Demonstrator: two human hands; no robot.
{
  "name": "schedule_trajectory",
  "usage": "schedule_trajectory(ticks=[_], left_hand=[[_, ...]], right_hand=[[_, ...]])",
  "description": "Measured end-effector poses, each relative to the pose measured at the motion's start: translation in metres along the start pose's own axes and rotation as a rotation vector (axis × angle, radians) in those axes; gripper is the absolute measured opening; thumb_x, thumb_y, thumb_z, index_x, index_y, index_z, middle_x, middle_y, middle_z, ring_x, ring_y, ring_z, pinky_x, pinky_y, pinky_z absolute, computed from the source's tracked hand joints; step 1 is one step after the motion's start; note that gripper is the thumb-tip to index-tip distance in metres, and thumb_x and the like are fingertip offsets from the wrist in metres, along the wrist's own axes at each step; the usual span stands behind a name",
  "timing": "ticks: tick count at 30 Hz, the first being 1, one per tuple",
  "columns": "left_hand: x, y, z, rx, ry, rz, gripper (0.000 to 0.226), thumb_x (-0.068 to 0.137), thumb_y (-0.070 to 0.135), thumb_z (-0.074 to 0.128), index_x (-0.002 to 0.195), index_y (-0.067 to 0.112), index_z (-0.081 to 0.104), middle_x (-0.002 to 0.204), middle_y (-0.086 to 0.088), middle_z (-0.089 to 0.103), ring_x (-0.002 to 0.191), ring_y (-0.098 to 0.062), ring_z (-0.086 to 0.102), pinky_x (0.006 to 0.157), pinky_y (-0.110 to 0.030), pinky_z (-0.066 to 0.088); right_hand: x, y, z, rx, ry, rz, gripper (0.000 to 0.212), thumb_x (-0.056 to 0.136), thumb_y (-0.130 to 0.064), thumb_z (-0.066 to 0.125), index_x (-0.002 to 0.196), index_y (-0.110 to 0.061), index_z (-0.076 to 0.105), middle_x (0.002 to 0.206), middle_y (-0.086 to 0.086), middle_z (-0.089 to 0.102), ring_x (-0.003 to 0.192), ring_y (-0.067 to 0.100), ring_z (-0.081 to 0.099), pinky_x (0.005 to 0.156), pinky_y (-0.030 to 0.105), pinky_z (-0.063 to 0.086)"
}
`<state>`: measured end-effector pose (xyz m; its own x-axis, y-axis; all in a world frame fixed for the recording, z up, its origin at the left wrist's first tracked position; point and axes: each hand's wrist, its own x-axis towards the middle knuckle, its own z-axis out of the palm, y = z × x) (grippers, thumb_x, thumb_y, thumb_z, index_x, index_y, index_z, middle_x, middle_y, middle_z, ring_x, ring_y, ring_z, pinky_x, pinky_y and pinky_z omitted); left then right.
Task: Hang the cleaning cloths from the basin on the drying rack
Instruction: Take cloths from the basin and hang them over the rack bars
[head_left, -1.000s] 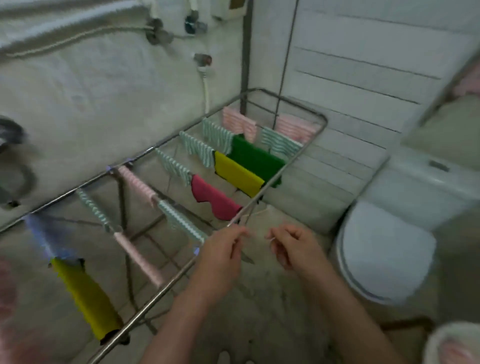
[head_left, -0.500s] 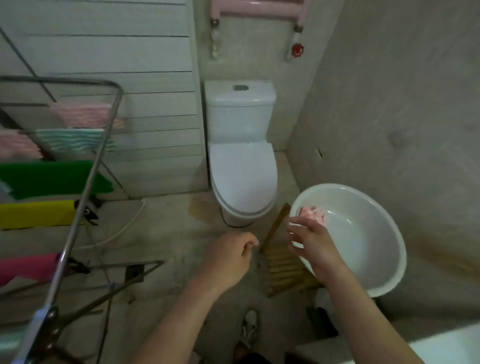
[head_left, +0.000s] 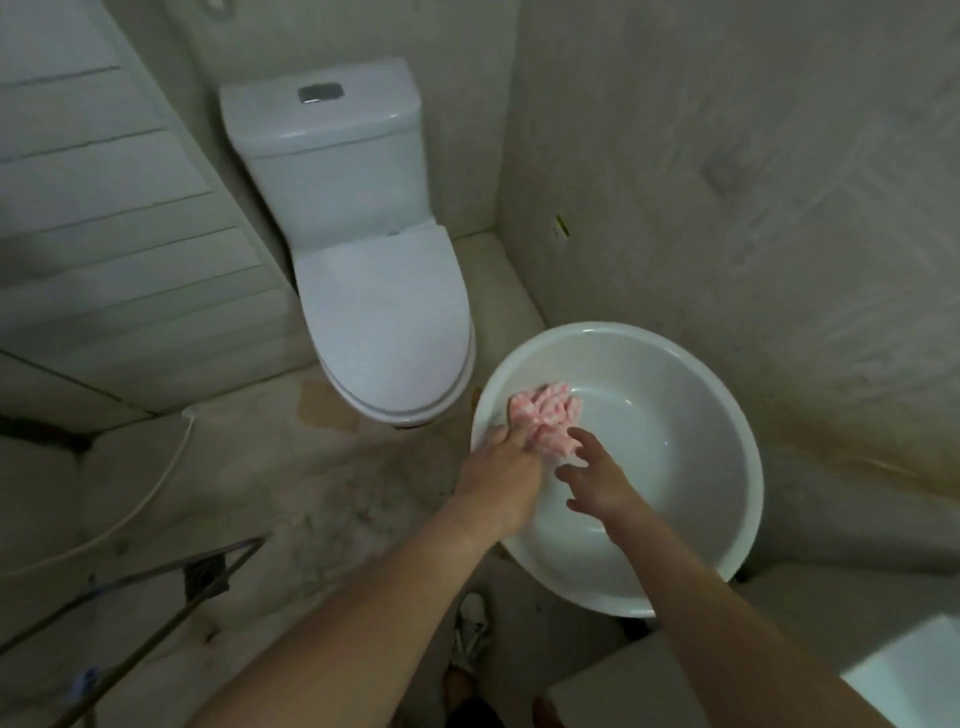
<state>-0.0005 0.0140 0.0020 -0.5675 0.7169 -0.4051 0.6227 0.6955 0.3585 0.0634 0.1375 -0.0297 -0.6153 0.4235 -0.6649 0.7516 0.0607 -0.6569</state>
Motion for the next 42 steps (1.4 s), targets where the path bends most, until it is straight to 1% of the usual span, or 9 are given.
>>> schedule_trajectory(ticks=[4,7,11,15,18,22,28,33,42], left_hand=[[0.037,0.005,0.007,0.159,-0.027,-0.003,0.06,0.097,0.015,0.039,0.15,0.007,0.011,0.16,-0.01,-0.002,0.146,-0.033,-0.003,0.119,-0.047,0.009],[0.05,0.008,0.0,0.171,0.011,0.018,0.054,0.095,0.012,0.041,0.147,0.004,0.025,0.155,-0.016,0.021,0.144,-0.031,0.016,0.118,-0.04,0.016],[0.054,-0.001,-0.01,-0.275,0.239,-0.073,0.022,0.087,0.016,0.055,0.102,0.015,0.071,0.11,-0.008,0.07,0.104,-0.023,0.063,0.088,-0.032,0.047],[0.04,-0.02,-0.011,-0.739,0.382,-0.224,0.008,0.073,0.016,0.074,0.078,0.022,0.076,0.078,0.007,0.075,0.076,-0.002,0.068,0.072,-0.023,0.054],[0.024,-0.036,-0.02,-0.842,0.456,-0.291,0.015,0.078,0.008,0.071,0.089,0.018,0.073,0.086,0.008,0.073,0.082,-0.004,0.068,0.081,-0.026,0.054],[0.003,-0.048,-0.031,-0.804,0.446,-0.303,0.02,0.089,0.005,0.057,0.087,0.018,0.073,0.087,0.004,0.071,0.082,-0.011,0.063,0.078,-0.024,0.05],[-0.031,-0.035,-0.051,-1.441,0.311,-0.386,0.018,0.091,0.02,0.059,0.076,0.018,0.069,0.07,0.006,0.071,0.068,-0.008,0.063,0.065,-0.023,0.051],[-0.08,-0.037,-0.079,-1.474,0.088,-0.296,0.018,0.055,0.02,0.078,0.072,0.016,0.075,0.076,-0.002,0.073,0.075,-0.015,0.065,0.075,-0.032,0.052],[-0.156,-0.063,-0.117,-2.039,0.543,-0.235,0.02,0.076,0.015,0.063,0.091,0.004,0.069,0.095,-0.015,0.072,0.086,-0.021,0.07,0.074,-0.034,0.058]], right_hand=[[0.038,0.012,0.0,-0.174,-0.007,-0.221,0.069,0.083,-0.002,0.058,0.146,-0.013,0.031,0.132,0.008,0.055,0.117,0.025,0.055,0.096,0.033,0.048],[0.057,0.021,0.006,-0.226,-0.029,-0.22,0.075,0.082,0.003,0.058,0.148,-0.012,0.025,0.131,0.017,0.056,0.118,0.032,0.056,0.101,0.039,0.044],[0.062,0.017,0.013,-0.278,0.179,-0.153,0.047,0.08,-0.01,0.062,0.126,-0.018,0.057,0.104,0.013,0.07,0.095,0.031,0.064,0.082,0.032,0.049],[0.05,0.0,0.01,-0.229,0.17,-0.183,0.015,0.079,-0.01,0.066,0.092,-0.011,0.075,0.082,0.01,0.071,0.074,0.022,0.061,0.066,0.023,0.038],[0.033,-0.019,-0.008,0.116,0.106,-0.097,0.006,0.077,-0.004,0.067,0.075,-0.009,0.07,0.065,0.005,0.061,0.063,0.017,0.054,0.061,0.024,0.044],[0.0,-0.047,-0.024,0.681,-0.149,0.053,0.012,0.085,-0.008,0.057,0.089,-0.004,0.067,0.084,0.008,0.07,0.077,0.021,0.066,0.063,0.03,0.054],[-0.021,-0.072,-0.022,1.107,-0.143,0.108,0.017,0.09,-0.019,0.055,0.079,-0.012,0.066,0.054,-0.003,0.057,0.043,0.005,0.048,0.042,0.015,0.036],[-0.055,-0.102,-0.02,0.958,-0.314,-0.065,0.027,0.094,-0.022,0.051,0.073,-0.013,0.066,0.051,-0.001,0.047,0.038,0.007,0.037,0.035,0.016,0.028],[-0.133,-0.171,0.021,0.424,-0.441,-0.295,0.02,0.089,-0.01,0.057,0.102,0.004,0.064,0.09,0.015,0.064,0.081,0.025,0.062,0.061,0.031,0.055]])
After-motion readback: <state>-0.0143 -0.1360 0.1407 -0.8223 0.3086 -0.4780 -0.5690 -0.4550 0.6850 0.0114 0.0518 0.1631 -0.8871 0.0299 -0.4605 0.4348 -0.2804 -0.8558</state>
